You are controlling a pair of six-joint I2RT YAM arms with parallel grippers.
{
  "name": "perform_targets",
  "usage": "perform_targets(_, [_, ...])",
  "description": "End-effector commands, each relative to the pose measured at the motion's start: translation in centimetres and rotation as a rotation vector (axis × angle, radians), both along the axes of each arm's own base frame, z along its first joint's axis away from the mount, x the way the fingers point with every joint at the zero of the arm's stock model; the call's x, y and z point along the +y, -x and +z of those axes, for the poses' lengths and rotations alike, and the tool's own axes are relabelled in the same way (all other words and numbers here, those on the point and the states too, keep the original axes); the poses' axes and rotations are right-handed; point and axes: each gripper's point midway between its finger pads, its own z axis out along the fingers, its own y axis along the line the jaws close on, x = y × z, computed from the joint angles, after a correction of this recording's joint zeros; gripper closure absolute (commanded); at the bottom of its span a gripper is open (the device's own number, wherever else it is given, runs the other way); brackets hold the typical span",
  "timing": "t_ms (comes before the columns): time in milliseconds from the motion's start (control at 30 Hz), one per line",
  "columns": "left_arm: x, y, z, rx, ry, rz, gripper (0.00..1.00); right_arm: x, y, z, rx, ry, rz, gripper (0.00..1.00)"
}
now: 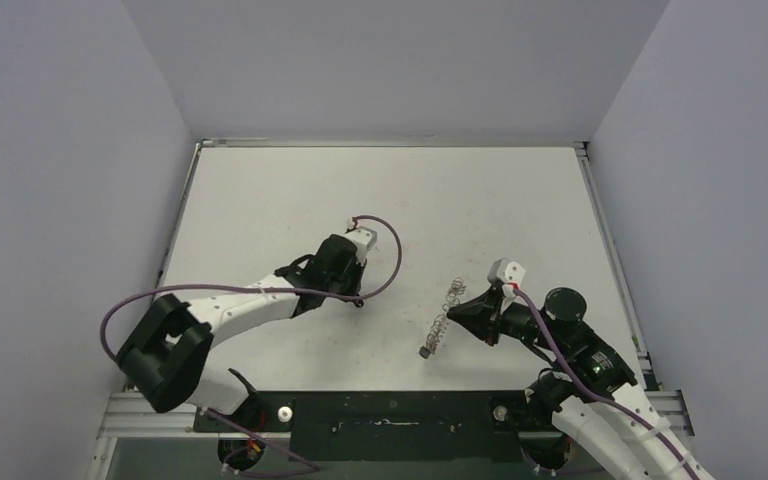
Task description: Put the keys on the keyring
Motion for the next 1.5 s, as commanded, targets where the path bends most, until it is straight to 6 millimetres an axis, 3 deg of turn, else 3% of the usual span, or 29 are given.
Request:
perform_targets(0, [-0.2, 2.3, 4.5, -0.045, 0.123, -0.028, 1.0, 1.3, -0.5, 1.3, -0.022, -0.075, 0.033, 1.0])
perform_targets(167, [0.2, 4.3, 6.5, -0.086, 0.177, -0.094, 1.0, 2.0, -0.8, 0.2, 0.008, -0.074, 0.052, 1.0])
perform_targets(500, [-2.1, 8.3, 12.0, -0.175, 0.373, -0.379, 1.0, 3.9, -1.2, -0.9, 0.032, -0.076, 0.129, 1.0])
perform_targets(700, [-3.7, 11.3, 14.6, -0.145, 0.497, -0.521, 1.0, 5.4, -0.2, -1.6, 0.003, -0.057, 0.213, 1.0])
perform_targets(1000, [-5.7, 14.4, 16.9, -0.146, 0.614, -0.701, 1.0, 7.2, 1.7, -2.1, -0.043, -0.026, 0.318, 1.0])
perform_targets(1300, [-6.7, 17.0, 18.4, -0.117, 0.706, -0.834, 1.0, 7.6, 2.1, -2.0, -0.054, -0.038, 0.339, 1.0])
perform_targets(1467, [-7.3, 17.5, 18.8, -0.118, 0.729, -0.855, 1.0, 7.9, 2.3, -1.8, -0.057, -0.052, 0.349, 1.0])
